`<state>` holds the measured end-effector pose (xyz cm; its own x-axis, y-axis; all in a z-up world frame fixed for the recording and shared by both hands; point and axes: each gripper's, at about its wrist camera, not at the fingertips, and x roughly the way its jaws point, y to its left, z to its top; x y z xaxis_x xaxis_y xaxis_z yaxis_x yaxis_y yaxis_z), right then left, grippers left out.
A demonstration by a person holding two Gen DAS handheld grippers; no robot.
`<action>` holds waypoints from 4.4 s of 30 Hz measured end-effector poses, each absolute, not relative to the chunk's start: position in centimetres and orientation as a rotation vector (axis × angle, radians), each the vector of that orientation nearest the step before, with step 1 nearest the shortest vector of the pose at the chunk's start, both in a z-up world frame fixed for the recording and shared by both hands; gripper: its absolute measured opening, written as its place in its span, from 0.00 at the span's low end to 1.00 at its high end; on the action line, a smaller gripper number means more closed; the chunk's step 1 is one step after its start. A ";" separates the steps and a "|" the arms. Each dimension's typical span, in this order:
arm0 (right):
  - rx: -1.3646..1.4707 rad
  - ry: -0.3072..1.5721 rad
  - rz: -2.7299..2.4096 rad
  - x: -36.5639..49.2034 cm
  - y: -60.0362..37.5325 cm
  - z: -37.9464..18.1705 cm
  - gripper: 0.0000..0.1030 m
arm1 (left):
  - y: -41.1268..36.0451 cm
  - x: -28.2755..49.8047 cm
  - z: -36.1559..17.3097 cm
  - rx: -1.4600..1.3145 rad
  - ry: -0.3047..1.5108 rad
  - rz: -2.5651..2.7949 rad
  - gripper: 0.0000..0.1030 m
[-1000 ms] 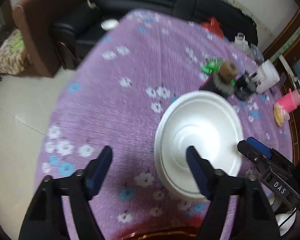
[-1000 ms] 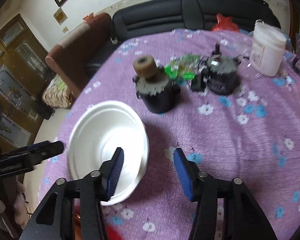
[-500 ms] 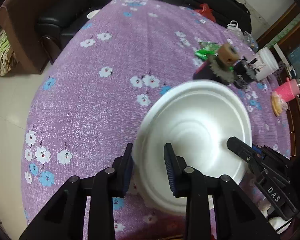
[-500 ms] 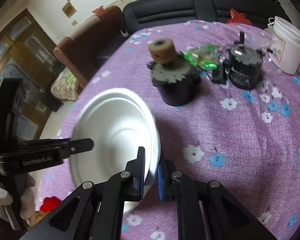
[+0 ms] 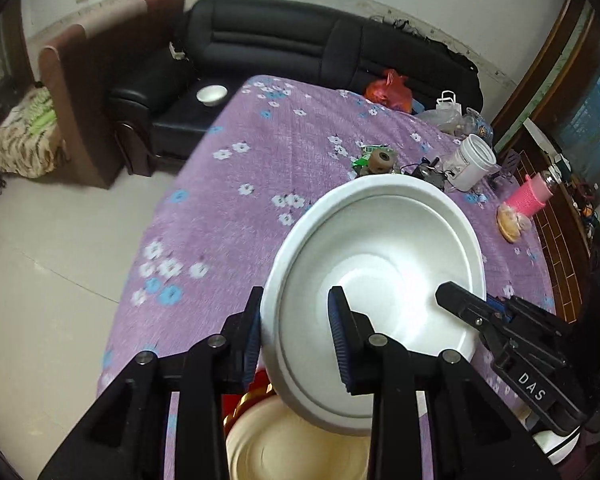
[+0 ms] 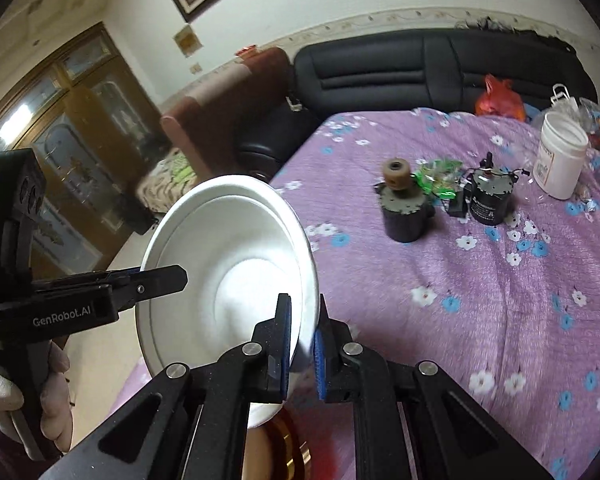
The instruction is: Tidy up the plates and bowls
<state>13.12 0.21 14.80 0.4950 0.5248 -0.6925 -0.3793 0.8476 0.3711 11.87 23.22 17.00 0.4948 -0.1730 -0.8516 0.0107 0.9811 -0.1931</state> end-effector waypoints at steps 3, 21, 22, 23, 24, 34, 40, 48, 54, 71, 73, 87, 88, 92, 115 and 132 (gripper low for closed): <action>0.165 0.890 0.571 10.6 0.6 15.6 0.11 | 23.5 9.1 17.6 -0.170 1.035 -0.094 0.29; 0.154 0.914 0.600 2.3 1.2 15.1 0.11 | 23.8 -0.6 17.6 -0.179 0.978 -0.078 0.29; 0.158 0.917 0.603 2.1 1.1 15.1 0.11 | 23.8 -1.0 17.6 -0.180 0.973 -0.078 0.29; 0.160 0.918 0.604 1.9 1.1 15.0 0.11 | 23.8 -1.5 17.6 -0.181 0.967 -0.078 0.29; 0.161 0.920 0.606 1.6 1.1 15.0 0.11 | 23.8 -1.9 17.6 -0.182 0.961 -0.076 0.29; 0.104 0.927 0.581 0.5 2.4 12.6 0.11 | 23.6 -3.2 15.7 -0.173 0.928 -0.031 0.33; 0.104 0.923 0.565 1.2 3.2 11.1 0.11 | 24.4 -2.7 14.1 -0.191 0.931 -0.013 0.33; 0.086 0.935 0.578 1.4 4.5 9.5 0.14 | 25.3 -2.5 13.1 -0.220 0.918 0.015 0.39; 0.017 0.895 0.584 0.7 5.4 9.6 0.18 | 25.6 -3.4 13.3 -0.252 0.885 0.025 0.55; 0.011 0.695 0.570 -2.5 4.3 11.7 0.63 | 24.0 -9.4 17.1 -0.189 0.658 0.081 0.83; 0.017 0.678 0.566 -3.1 3.9 11.9 0.65 | 23.7 -10.1 17.2 -0.179 0.641 0.090 0.85; 0.103 0.612 0.493 -6.6 -0.2 11.4 0.72 | 24.2 -13.3 15.0 -0.192 0.538 0.269 0.88; 0.103 0.609 0.488 -6.9 -0.3 11.4 0.72 | 24.1 -13.6 14.6 -0.189 0.530 0.287 0.89; 0.111 0.599 0.470 -8.2 -0.7 10.6 0.73 | 22.7 -14.5 12.8 -0.144 0.522 0.359 0.96; 0.129 0.682 0.440 -11.8 -1.3 7.0 0.76 | 19.8 -16.1 9.7 -0.047 0.655 0.364 0.96; 0.189 0.568 0.416 -6.9 -1.4 12.3 0.80 | 21.0 -17.0 8.9 -0.069 0.683 0.355 0.96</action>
